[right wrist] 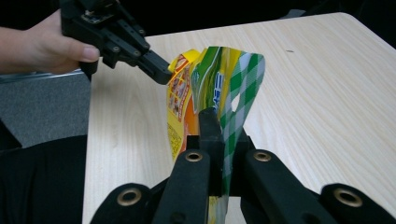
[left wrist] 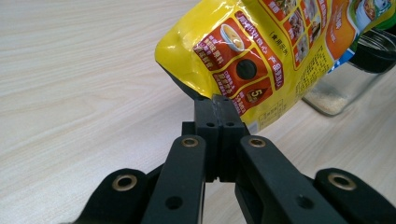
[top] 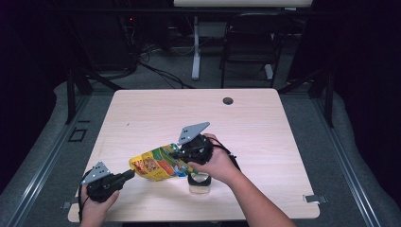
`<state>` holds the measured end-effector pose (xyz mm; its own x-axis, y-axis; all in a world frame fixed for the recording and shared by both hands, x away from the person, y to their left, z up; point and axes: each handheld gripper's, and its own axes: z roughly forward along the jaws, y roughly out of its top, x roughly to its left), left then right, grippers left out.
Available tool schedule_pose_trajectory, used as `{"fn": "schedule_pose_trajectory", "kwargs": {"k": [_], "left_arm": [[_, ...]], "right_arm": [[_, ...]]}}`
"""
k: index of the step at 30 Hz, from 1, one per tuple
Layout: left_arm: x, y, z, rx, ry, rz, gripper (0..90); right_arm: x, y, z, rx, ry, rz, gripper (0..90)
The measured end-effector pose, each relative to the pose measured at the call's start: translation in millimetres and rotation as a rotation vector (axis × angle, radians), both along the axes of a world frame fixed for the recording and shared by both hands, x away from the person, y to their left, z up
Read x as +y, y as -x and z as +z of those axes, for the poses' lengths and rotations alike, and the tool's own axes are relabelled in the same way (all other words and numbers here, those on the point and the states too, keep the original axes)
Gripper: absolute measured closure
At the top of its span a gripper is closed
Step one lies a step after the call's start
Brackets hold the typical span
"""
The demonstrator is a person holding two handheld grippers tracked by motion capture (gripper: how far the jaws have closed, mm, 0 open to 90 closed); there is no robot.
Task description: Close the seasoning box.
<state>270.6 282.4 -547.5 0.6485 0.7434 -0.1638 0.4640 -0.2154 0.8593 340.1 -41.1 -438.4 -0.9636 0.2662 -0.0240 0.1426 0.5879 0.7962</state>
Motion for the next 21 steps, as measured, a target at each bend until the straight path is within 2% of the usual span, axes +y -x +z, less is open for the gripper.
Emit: {"fn": "schedule_pose_trajectory", "kwargs": {"k": [8,9,10,11,12,14,17,18,19,20,21], "left_arm": [[4.8,1.0,-3.1,0.019,0.044,-0.02,88.0],[4.0,0.8,-4.5,0.009,0.056,-0.006,87.0],[5.2,0.1,-4.1,0.023,0.055,-0.023,85.5],[5.2,-0.2,-4.5,0.02,0.051,-0.02,83.8],[4.3,-0.6,-5.6,0.007,0.063,-0.005,81.8],[6.3,-2.2,-6.0,0.007,0.082,-0.006,77.1],[8.6,-5.9,-8.2,0.021,0.121,-0.014,72.7],[9.5,-7.7,-9.2,0.033,0.132,-0.031,70.6],[11.3,-9.3,-9.5,0.063,0.135,-0.073,68.8],[8.6,-8.7,-10.8,0.05,0.136,-0.053,67.3],[8.4,-9.4,-10.5,0.059,0.133,-0.083,66.4]], "right_arm": [[-0.7,5.8,-0.6,-0.021,-0.002,0.05,90.0],[-0.7,6.0,-0.7,-0.022,-0.003,0.055,90.0],[-0.5,6.2,-0.7,-0.022,-0.004,0.059,90.0],[-0.4,6.5,-0.6,-0.024,0.0,0.063,90.0],[-0.3,6.8,-0.6,-0.026,0.0,0.066,90.0],[-0.6,6.8,-0.5,-0.027,0.003,0.073,90.0],[-1.2,6.3,-0.6,-0.028,0.003,0.075,90.0],[-1.3,6.2,-0.6,-0.029,0.004,0.074,90.0],[-1.5,6.1,-0.7,-0.027,0.002,0.075,90.0],[-1.9,5.7,-0.7,-0.029,0.004,0.078,90.0],[-2.1,5.4,-1.0,-0.026,0.001,0.077,90.0]]}}
